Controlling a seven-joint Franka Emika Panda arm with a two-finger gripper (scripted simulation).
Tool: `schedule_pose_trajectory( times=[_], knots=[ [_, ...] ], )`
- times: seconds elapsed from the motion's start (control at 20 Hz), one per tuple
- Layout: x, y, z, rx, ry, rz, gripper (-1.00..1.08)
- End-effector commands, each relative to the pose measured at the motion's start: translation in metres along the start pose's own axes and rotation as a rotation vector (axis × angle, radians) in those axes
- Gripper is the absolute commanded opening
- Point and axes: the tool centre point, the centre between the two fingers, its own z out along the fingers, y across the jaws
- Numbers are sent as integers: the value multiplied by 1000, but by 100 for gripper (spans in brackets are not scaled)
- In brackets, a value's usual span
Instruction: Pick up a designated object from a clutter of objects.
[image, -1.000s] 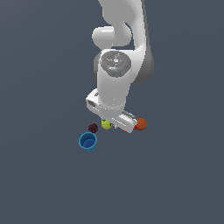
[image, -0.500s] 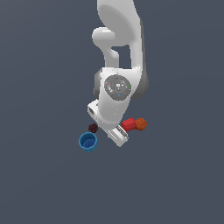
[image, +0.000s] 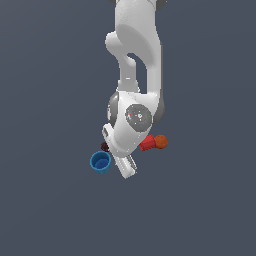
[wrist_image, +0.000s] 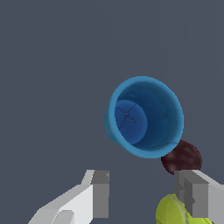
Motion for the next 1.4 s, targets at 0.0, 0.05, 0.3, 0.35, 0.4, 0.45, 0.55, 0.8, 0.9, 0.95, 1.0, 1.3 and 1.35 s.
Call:
schedule_pose_trajectory(
  times=[0.0,0.05,0.3,0.35,0.4,0.45,0.55,0.8,0.9,0.95,1.0,1.3,1.35],
  knots=[
    [6,-2,7,-13,37,61,28],
    [8,-3,10,-17,52,84,28],
    [21,-7,19,-30,135,198,28],
    [24,-8,21,-31,153,220,28],
    [26,-9,22,-31,170,241,28],
    [28,-10,22,-31,186,260,28],
    [33,-12,23,-29,217,295,28],
    [41,-16,23,-19,279,361,28],
    [43,-18,23,-15,297,380,28],
    [44,-18,23,-13,305,387,28],
    [45,-19,23,-11,311,394,28],
    [47,-20,22,-6,330,412,28],
    [46,-20,22,-7,327,408,28]
  ],
)
